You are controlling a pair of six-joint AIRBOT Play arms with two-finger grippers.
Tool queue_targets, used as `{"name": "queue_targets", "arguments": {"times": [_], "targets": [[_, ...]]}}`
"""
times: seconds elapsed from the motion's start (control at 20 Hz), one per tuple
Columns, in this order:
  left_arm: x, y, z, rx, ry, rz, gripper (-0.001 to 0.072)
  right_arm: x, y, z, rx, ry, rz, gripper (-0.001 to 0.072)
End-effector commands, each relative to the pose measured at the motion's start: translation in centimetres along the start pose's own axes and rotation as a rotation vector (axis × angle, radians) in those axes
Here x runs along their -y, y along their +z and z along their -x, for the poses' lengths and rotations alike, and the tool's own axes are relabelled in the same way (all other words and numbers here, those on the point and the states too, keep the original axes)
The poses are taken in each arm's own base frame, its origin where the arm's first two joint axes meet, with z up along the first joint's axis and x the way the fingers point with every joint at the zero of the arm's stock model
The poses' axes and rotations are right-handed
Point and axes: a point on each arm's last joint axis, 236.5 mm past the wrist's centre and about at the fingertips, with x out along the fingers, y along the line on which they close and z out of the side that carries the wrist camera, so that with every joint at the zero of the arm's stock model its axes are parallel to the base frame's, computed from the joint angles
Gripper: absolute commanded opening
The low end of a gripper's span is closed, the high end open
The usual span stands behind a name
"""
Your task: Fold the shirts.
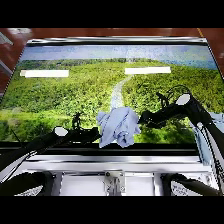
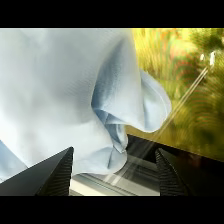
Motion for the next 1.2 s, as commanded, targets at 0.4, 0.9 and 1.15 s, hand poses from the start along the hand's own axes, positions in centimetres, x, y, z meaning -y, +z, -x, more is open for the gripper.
{"name": "queue_targets", "arguments": {"times": [0.4,0.9,1.15], "targets": [[2.3,-3.0,-1.7,-0.147,-0.062,-0.109,0.0693,1.0,-0.6,-0.4,-0.037,-0.033,0.024,0.0635],[6.2,-0.7,-1.7,-0.148,-0.151,-0.18,0.0036,1.0,-1.0,-0.3,-0.052,-0.031,0.019,0.0635],[5.8,-0.4,0.1,-0.195,-0.174,-0.2,0.0035,1.6,-1.3,-1.7,-0.077,-0.022,-0.018,0.0636]]}}
